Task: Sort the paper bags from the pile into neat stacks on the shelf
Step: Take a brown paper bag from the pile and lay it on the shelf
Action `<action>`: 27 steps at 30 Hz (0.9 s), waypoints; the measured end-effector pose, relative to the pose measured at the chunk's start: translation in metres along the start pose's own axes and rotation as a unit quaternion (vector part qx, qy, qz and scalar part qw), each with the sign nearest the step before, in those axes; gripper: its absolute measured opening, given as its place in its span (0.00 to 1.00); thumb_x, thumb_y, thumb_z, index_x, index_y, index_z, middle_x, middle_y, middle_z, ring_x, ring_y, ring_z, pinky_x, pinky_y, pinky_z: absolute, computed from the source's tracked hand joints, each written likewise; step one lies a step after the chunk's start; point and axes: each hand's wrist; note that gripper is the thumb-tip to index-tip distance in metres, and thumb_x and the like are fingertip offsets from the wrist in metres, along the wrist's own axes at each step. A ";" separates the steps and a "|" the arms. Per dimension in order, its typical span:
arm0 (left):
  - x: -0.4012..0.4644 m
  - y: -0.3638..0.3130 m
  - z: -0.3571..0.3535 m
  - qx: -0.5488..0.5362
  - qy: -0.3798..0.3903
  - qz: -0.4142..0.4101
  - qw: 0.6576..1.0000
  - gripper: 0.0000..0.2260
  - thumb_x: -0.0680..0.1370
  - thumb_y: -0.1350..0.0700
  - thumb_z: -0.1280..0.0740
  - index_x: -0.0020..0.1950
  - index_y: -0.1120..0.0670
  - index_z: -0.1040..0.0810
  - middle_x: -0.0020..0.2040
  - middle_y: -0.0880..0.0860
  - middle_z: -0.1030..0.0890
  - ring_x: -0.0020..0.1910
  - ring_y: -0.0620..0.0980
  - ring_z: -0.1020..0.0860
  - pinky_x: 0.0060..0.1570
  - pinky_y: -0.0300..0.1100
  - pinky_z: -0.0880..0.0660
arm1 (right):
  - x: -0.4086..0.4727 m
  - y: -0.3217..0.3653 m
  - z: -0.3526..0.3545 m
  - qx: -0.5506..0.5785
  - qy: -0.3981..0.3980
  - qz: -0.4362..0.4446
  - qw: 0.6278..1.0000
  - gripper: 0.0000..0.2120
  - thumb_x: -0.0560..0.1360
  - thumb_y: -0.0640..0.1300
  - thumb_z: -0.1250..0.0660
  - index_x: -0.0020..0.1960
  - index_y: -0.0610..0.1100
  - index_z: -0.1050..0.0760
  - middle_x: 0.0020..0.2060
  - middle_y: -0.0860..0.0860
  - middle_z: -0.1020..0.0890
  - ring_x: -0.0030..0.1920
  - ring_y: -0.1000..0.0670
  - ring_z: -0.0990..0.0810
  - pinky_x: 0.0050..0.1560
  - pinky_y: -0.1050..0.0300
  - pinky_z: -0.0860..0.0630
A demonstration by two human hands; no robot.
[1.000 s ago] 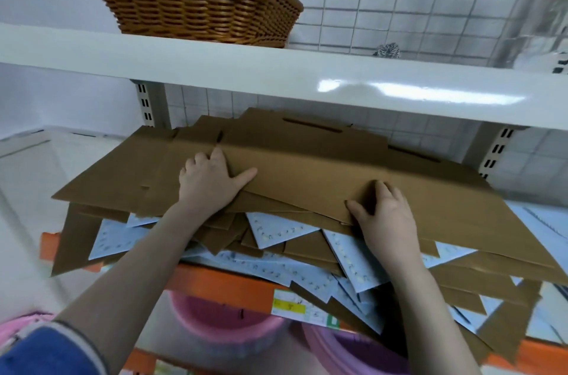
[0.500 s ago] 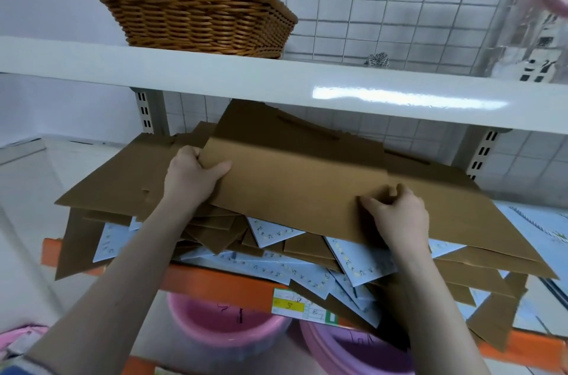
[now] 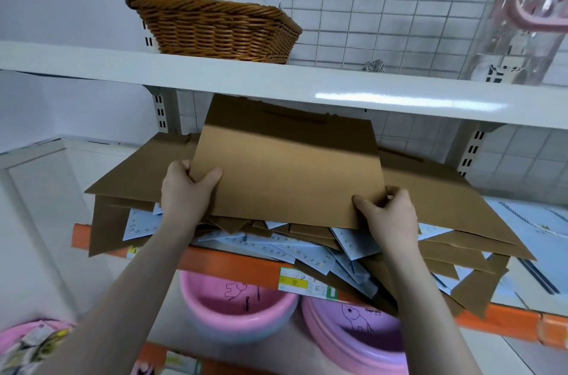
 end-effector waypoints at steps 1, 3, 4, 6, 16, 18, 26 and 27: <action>-0.004 0.000 0.004 0.008 -0.001 -0.006 1.000 0.22 0.74 0.52 0.30 0.62 0.61 0.29 0.51 0.54 0.25 0.50 0.52 0.27 0.48 0.47 0.29 | -0.005 -0.001 0.001 0.000 -0.001 0.008 1.000 0.25 0.73 0.47 0.30 0.64 0.37 0.34 0.60 0.41 0.25 0.60 0.40 0.27 0.51 0.53 0.33; -0.010 -0.001 0.011 0.029 0.006 -0.015 0.999 0.22 0.73 0.53 0.29 0.62 0.63 0.30 0.49 0.53 0.27 0.48 0.51 0.29 0.46 0.44 0.32 | -0.016 -0.005 0.004 -0.007 -0.004 0.023 1.000 0.25 0.74 0.45 0.31 0.66 0.39 0.34 0.61 0.42 0.25 0.60 0.40 0.27 0.53 0.52 0.32; -0.015 -0.002 0.015 0.038 0.014 -0.014 0.999 0.22 0.73 0.54 0.29 0.61 0.63 0.30 0.48 0.53 0.28 0.48 0.51 0.30 0.46 0.44 0.33 | -0.022 -0.007 0.006 -0.014 -0.008 0.030 0.999 0.25 0.74 0.45 0.31 0.67 0.40 0.35 0.61 0.42 0.26 0.61 0.41 0.28 0.53 0.51 0.32; -0.022 -0.003 0.022 0.052 0.038 -0.012 0.998 0.22 0.72 0.55 0.27 0.61 0.63 0.29 0.48 0.53 0.28 0.49 0.51 0.29 0.47 0.43 0.33 | -0.036 -0.012 0.011 -0.032 -0.016 0.042 0.998 0.26 0.74 0.45 0.32 0.68 0.40 0.36 0.63 0.42 0.26 0.62 0.41 0.28 0.55 0.51 0.32; -0.076 -0.001 0.030 0.131 0.169 -0.085 0.973 0.28 0.72 0.54 0.28 0.69 0.58 0.32 0.63 0.58 0.26 0.60 0.56 0.28 0.56 0.45 0.32 | -0.113 -0.060 0.058 -0.050 -0.060 0.026 0.997 0.27 0.74 0.42 0.32 0.70 0.41 0.36 0.64 0.44 0.26 0.64 0.43 0.28 0.58 0.50 0.32; -0.093 0.001 0.022 0.152 0.187 -0.095 0.966 0.27 0.72 0.51 0.29 0.69 0.56 0.32 0.63 0.59 0.26 0.61 0.58 0.28 0.58 0.48 0.31 | -0.123 -0.069 0.075 -0.061 -0.079 0.021 0.995 0.26 0.74 0.42 0.32 0.70 0.41 0.35 0.63 0.43 0.26 0.63 0.42 0.28 0.58 0.49 0.31; -0.197 -0.038 -0.030 0.178 0.159 -0.172 0.956 0.29 0.74 0.48 0.32 0.72 0.55 0.36 0.59 0.63 0.28 0.61 0.62 0.30 0.57 0.50 0.33 | -0.152 -0.115 0.168 -0.155 -0.151 -0.024 0.976 0.23 0.77 0.48 0.38 0.69 0.41 0.35 0.61 0.41 0.28 0.59 0.39 0.27 0.54 0.49 0.32; -0.212 -0.044 -0.039 0.180 0.160 -0.180 0.954 0.29 0.74 0.48 0.33 0.72 0.56 0.36 0.58 0.63 0.28 0.60 0.63 0.29 0.57 0.50 0.33 | -0.153 -0.124 0.182 -0.167 -0.156 -0.031 0.973 0.21 0.77 0.48 0.38 0.67 0.40 0.35 0.60 0.40 0.28 0.58 0.38 0.27 0.53 0.49 0.32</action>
Point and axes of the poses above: each hand's wrist, its own x-axis towards the middle knuckle, its own z-axis out of the back of the hand, y = z × x
